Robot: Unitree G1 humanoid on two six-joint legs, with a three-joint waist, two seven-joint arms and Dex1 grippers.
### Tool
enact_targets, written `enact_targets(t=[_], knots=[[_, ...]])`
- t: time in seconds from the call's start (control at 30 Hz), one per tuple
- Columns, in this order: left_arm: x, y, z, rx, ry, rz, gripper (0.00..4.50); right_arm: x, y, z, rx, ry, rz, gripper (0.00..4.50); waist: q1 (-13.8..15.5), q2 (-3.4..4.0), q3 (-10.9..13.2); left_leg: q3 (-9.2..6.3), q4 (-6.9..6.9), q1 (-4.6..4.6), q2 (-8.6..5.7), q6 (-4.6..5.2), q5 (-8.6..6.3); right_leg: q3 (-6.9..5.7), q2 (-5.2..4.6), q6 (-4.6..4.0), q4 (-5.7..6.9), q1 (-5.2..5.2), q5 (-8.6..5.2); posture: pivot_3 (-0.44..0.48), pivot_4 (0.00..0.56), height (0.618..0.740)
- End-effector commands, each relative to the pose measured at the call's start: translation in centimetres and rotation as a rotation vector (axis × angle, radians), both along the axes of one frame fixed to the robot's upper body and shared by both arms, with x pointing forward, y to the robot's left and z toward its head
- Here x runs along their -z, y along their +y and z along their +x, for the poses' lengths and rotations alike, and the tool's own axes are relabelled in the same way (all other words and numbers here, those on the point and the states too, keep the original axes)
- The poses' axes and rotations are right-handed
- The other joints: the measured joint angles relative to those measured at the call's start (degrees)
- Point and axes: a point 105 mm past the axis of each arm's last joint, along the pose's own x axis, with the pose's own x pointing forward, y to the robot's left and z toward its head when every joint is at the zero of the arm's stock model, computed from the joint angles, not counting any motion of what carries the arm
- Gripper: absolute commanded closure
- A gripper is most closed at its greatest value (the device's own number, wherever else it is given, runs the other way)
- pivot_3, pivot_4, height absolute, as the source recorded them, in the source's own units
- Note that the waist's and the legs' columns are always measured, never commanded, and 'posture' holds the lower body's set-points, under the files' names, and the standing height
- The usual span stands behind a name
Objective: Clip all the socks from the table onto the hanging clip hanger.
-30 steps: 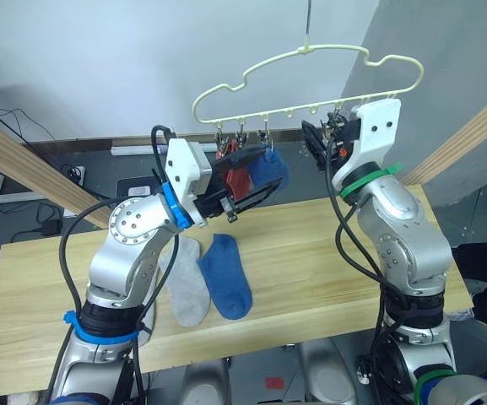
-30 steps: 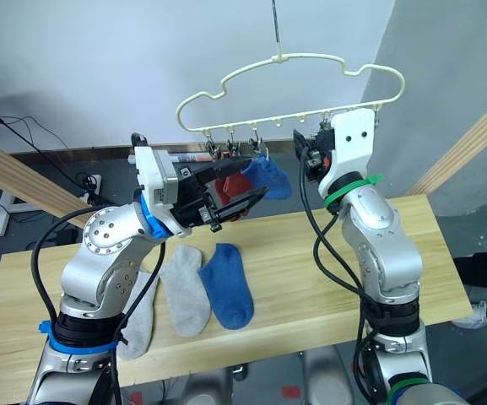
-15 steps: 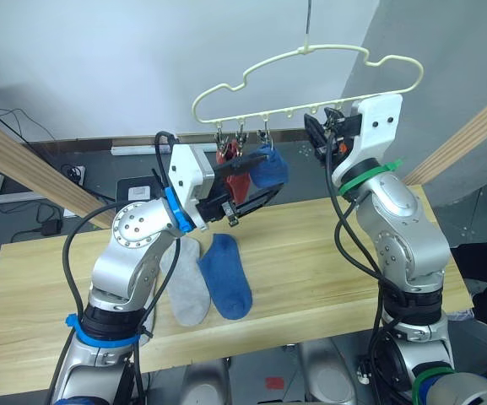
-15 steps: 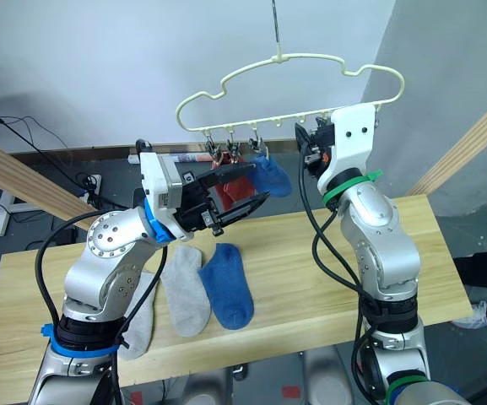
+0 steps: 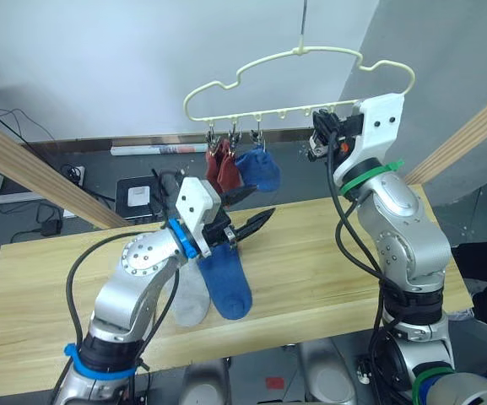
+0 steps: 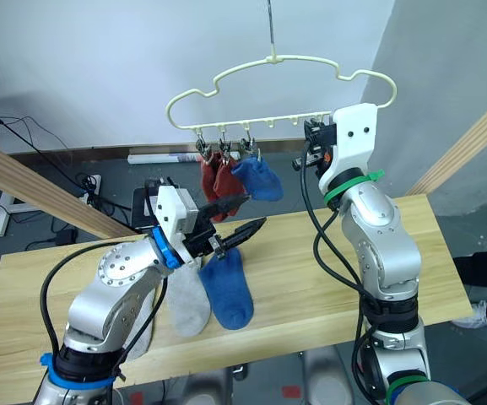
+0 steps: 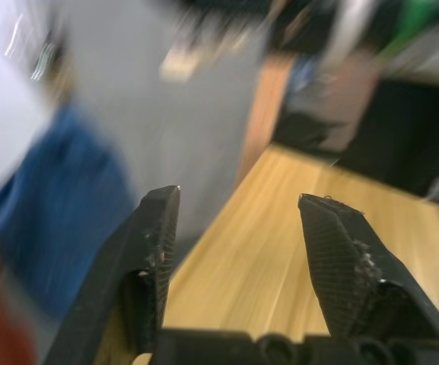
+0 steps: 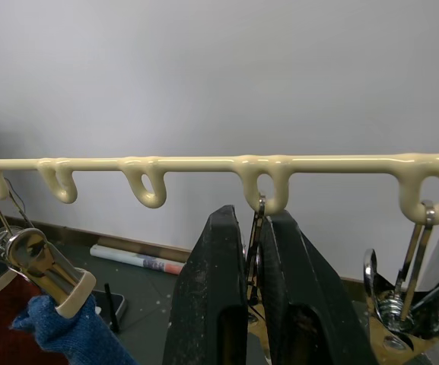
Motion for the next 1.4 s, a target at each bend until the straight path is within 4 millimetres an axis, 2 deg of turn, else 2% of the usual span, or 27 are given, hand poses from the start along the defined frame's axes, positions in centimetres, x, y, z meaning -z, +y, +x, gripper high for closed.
enact_targets(t=[0.03,0.17,0.23,0.3,0.6,0.8,1.07,1.17,1.27,1.4], knots=[[2.1,0.6,0.6,-0.172,0.06,0.038,0.8,-1.3,-0.4,-0.6,-0.001,-0.06,0.015,4.5,0.0,0.0,0.1,0.0,0.0,0.0,0.0,0.0,0.0,-0.01,0.0,0.0,0.0,0.0,0.0,-0.094,0.436,0.74],[6.1,1.1,1.3,-0.353,0.206,0.07,0.02,-1.2,-0.4,-0.6,-0.004,-0.055,0.011,4.5,0.0,-0.02,0.1,0.02,0.0,-0.01,-0.02,0.09,-0.05,0.0,0.0,0.0,-0.01,0.0,0.0,-0.1,0.44,0.74],[7.6,0.7,1.2,-0.384,0.252,0.096,0.02,-1.2,-0.3,-0.6,-0.011,-0.053,0.006,4.5,0.0,-0.01,0.1,0.03,0.0,-0.02,-0.02,0.11,-0.06,0.01,-0.01,0.0,-0.02,0.0,0.0,-0.105,0.44,0.74],[8.3,1.0,1.2,-0.431,0.264,0.12,0.02,-1.2,-0.2,-0.7,-0.014,-0.052,0.002,4.5,0.0,-0.05,0.2,0.03,0.0,-0.02,-0.01,0.12,-0.07,0.0,0.0,0.0,-0.03,-0.01,0.0,-0.105,0.44,0.74],[7.9,3.2,1.2,-0.676,0.261,0.072,0.02,-1.2,-0.3,-0.7,-0.016,-0.044,-0.01,4.5,-0.1,-0.04,0.3,0.03,-0.01,-0.02,0.0,0.13,-0.07,0.01,-0.02,0.0,-0.03,-0.01,0.0,-0.117,0.443,0.74],[10.2,3.0,0.3,-0.689,0.419,0.064,0.02,-1.3,-0.2,-0.7,-0.019,-0.047,-0.01,4.5,-0.1,-0.05,0.3,0.06,-0.02,-0.02,-0.02,0.13,-0.08,0.01,-0.01,0.0,-0.05,-0.01,0.0,-0.119,0.443,0.74],[11.0,2.1,0.0,-0.653,0.483,0.074,0.02,-1.3,-0.1,-0.8,-0.021,-0.049,-0.007,4.5,-0.1,-0.05,0.3,0.06,-0.02,-0.02,-0.02,0.13,-0.08,0.01,0.0,0.01,-0.07,-0.01,-0.01,-0.126,0.443,0.74],[11.3,1.9,-0.1,-0.644,0.497,0.088,0.56,-1.4,-0.1,-0.8,-0.023,-0.05,-0.005,4.5,-0.1,-0.05,0.3,0.07,-0.03,-0.02,-0.02,0.13,-0.08,0.02,0.0,0.01,-0.07,-0.01,-0.01,-0.126,0.443,0.74],[11.4,2.0,-0.1,-0.645,0.498,0.093,1.31,-1.4,-0.1,-0.8,-0.023,-0.05,-0.004,4.5,-0.1,-0.05,0.3,0.07,-0.03,-0.02,-0.02,0.13,-0.08,0.02,0.0,0.01,-0.07,-0.01,-0.01,-0.126,0.443,0.74],[11.4,2.0,0.0,-0.638,0.49,0.102,1.83,-1.3,0.0,-0.9,-0.025,-0.049,-0.002,4.5,-0.1,-0.05,0.3,0.07,-0.03,-0.02,-0.02,0.12,-0.08,0.02,0.0,0.01,-0.07,-0.01,-0.01,-0.127,0.441,0.74]])
